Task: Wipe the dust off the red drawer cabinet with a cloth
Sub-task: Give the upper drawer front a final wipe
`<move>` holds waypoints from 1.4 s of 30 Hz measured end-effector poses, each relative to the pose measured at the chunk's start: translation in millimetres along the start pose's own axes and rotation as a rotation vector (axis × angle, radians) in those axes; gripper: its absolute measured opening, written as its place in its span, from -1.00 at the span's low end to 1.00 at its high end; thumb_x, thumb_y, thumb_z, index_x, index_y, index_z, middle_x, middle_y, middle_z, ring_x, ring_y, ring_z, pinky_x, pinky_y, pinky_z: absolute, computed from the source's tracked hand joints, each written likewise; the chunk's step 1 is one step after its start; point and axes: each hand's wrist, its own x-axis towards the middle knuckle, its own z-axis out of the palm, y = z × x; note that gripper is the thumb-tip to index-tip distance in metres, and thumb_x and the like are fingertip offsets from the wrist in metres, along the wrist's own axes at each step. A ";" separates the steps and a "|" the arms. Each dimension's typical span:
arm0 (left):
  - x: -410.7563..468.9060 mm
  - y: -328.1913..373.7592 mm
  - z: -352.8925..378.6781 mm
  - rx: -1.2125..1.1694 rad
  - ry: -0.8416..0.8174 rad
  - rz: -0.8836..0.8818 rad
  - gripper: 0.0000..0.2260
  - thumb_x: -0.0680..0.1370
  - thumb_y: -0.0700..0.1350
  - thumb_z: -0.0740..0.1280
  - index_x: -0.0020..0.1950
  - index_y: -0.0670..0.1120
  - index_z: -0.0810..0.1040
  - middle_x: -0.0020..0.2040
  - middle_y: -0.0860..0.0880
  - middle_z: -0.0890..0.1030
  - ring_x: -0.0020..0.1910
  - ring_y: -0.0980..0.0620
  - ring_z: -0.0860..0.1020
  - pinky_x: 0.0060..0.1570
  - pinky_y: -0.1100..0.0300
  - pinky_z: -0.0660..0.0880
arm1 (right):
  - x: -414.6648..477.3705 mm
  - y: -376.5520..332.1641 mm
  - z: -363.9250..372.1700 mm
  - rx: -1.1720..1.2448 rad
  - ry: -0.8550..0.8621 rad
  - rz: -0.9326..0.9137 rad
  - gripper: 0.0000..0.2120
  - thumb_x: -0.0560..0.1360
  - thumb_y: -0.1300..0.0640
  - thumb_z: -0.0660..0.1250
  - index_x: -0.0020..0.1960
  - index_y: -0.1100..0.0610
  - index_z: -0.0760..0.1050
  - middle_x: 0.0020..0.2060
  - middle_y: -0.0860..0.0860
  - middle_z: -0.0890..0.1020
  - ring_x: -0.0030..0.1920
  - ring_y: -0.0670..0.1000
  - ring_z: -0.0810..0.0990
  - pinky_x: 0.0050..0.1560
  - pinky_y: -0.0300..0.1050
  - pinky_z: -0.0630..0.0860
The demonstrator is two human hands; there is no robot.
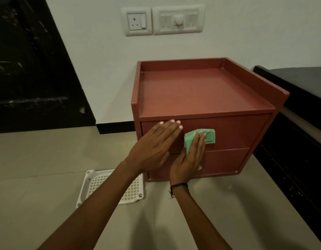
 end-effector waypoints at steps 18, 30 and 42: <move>-306.8 -32.4 72.1 -0.013 -0.383 -0.791 -0.32 0.65 0.13 0.13 0.66 -0.16 -0.01 0.67 -0.13 0.03 0.65 -0.10 0.06 0.58 -0.20 0.08 | -155.1 24.4 74.3 -0.174 -0.958 -0.725 -0.12 0.36 0.62 0.27 0.58 0.09 0.22 0.59 0.06 0.21 0.57 0.13 0.22 0.46 0.06 0.37; -325.9 -37.4 110.0 0.007 -0.453 -0.784 -0.30 0.67 0.20 0.05 0.66 -0.19 -0.06 0.67 -0.16 -0.02 0.65 -0.11 0.00 0.59 -0.21 0.04 | -157.4 58.5 114.0 -0.396 -1.234 -0.797 -0.01 0.31 0.60 0.16 0.63 0.01 0.06 0.63 -0.01 -0.01 0.62 0.10 0.02 0.38 0.09 0.47; -334.1 -40.9 124.6 0.031 -0.400 -0.759 -0.31 0.66 0.17 0.07 0.65 -0.21 0.02 0.65 -0.20 0.08 0.63 -0.15 0.11 0.56 -0.23 0.12 | -187.3 73.1 154.1 -0.438 -1.321 -0.797 -0.08 0.41 0.52 0.10 0.64 -0.04 -0.08 0.63 0.01 -0.13 0.63 0.09 -0.18 0.58 0.12 -0.01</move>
